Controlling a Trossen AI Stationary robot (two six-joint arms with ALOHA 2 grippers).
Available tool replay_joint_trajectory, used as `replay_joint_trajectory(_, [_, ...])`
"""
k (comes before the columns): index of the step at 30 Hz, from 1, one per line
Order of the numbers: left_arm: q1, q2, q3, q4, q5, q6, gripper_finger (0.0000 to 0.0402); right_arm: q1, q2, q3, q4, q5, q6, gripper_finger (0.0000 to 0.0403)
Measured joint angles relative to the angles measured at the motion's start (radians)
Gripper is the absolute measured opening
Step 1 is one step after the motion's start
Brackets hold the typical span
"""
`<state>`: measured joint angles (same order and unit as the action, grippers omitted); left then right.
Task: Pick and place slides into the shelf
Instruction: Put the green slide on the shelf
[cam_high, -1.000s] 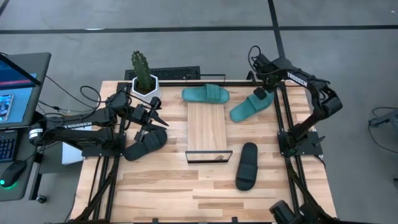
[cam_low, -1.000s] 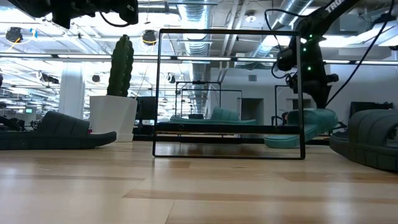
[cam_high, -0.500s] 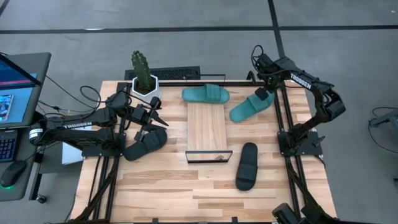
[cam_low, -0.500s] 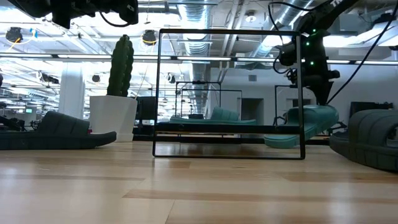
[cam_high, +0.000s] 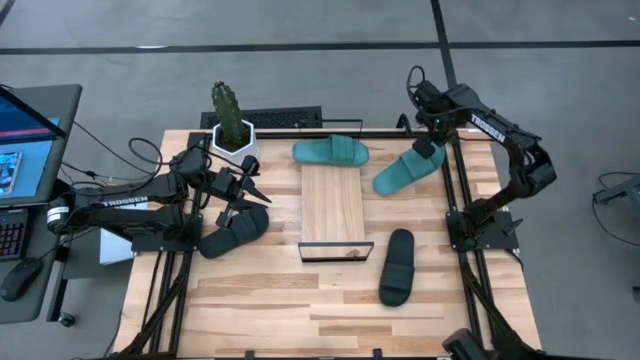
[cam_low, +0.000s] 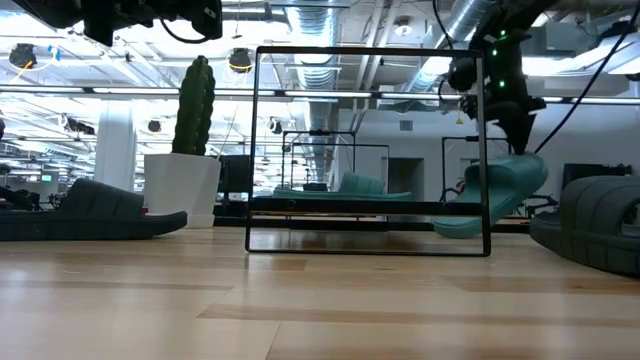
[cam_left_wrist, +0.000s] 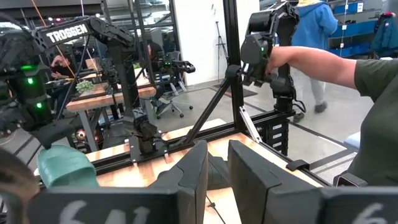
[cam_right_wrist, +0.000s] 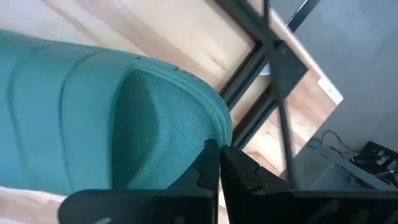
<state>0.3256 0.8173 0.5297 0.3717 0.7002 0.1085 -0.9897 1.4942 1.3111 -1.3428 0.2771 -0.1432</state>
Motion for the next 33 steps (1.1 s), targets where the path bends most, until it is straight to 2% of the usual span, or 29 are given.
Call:
replay_joint_trajectory(19, [0.0,0.0,0.0,0.0,0.0,0.0,0.0055,0.007,-0.12,0.142,-0.103,-0.075,-0.004,0.0])
replay_joint_trajectory(33, [0.0,0.0,0.0,0.0,0.0,0.0,0.0055,0.014,-0.16,0.25,-0.176,-0.124,0.005,0.0])
